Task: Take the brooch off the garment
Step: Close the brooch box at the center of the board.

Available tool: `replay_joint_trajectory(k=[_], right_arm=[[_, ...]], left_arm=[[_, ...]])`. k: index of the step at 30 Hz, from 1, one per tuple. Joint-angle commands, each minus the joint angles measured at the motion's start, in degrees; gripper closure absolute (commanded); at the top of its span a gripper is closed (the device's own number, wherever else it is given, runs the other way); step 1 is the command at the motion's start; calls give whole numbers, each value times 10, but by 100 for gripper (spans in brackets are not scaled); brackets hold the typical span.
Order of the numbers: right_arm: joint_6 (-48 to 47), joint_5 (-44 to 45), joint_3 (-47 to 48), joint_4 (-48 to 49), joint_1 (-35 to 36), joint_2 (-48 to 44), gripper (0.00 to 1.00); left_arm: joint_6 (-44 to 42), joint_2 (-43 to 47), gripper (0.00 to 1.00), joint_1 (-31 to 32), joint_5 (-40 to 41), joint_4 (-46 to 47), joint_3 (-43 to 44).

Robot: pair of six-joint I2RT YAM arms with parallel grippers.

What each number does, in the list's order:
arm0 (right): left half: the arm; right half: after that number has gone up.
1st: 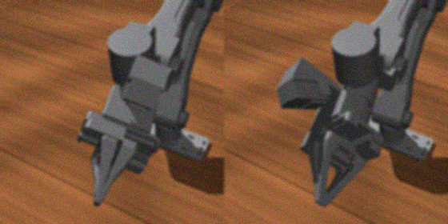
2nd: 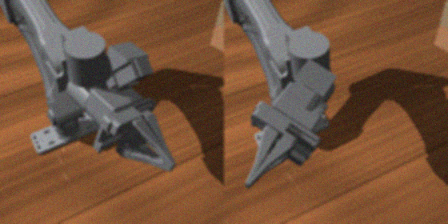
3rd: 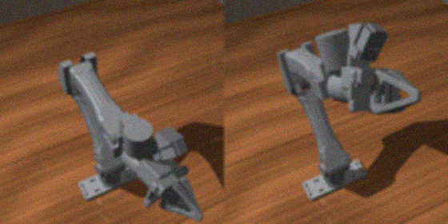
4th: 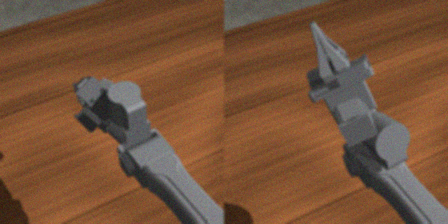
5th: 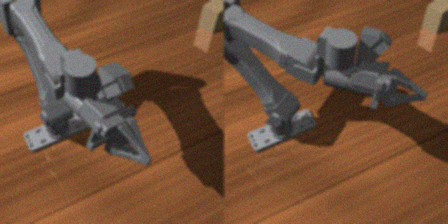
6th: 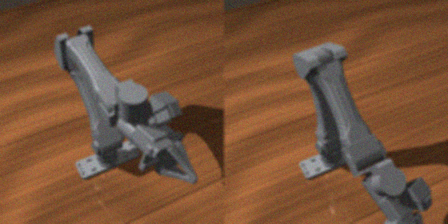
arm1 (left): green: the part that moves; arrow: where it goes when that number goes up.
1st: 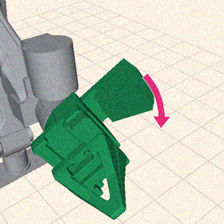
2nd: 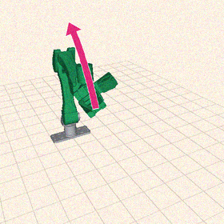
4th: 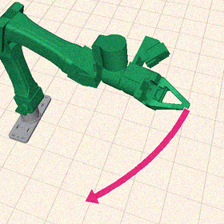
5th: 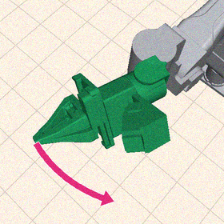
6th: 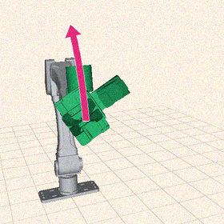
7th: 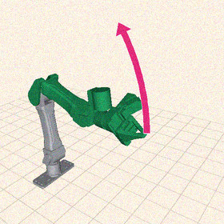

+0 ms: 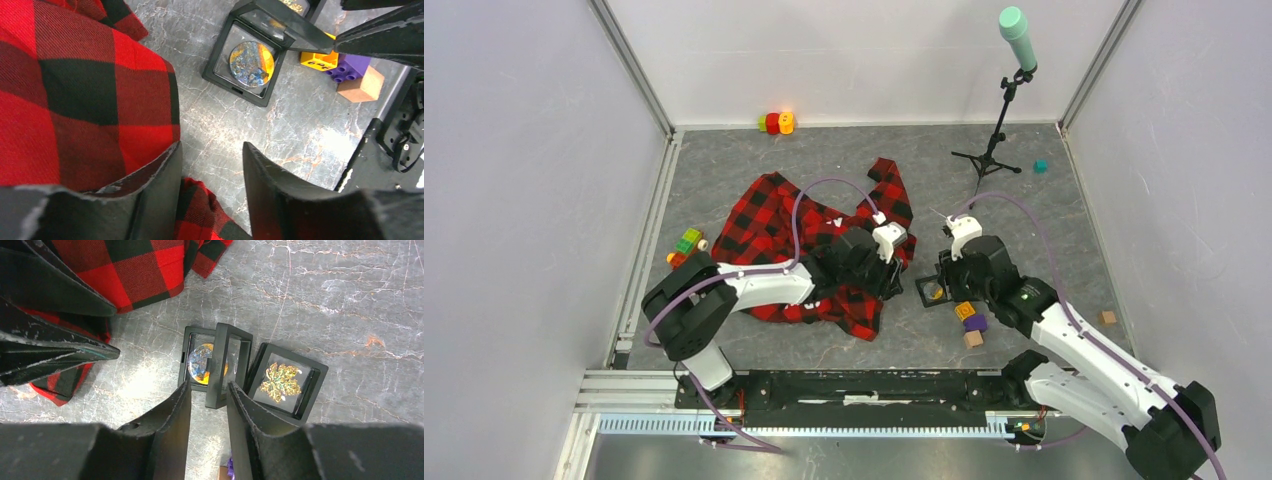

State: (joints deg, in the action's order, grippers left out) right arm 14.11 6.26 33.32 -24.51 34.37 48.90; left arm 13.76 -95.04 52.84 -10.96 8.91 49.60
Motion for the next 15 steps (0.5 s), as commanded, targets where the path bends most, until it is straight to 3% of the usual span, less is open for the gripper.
replay_joint_trajectory(k=[1, 6, 15], right_arm=[[-12, -2, 26, 14, -2, 3, 63], [-20, 8, 26, 18, -5, 18, 65], [-25, 7, -1, 44, -14, 35, 72]], left_arm=[[67, 18, 53, 1, -33, 66, -21], [92, -22, 74, 1, -63, 87, -14], [105, -63, 81, 2, -64, 99, 2]])
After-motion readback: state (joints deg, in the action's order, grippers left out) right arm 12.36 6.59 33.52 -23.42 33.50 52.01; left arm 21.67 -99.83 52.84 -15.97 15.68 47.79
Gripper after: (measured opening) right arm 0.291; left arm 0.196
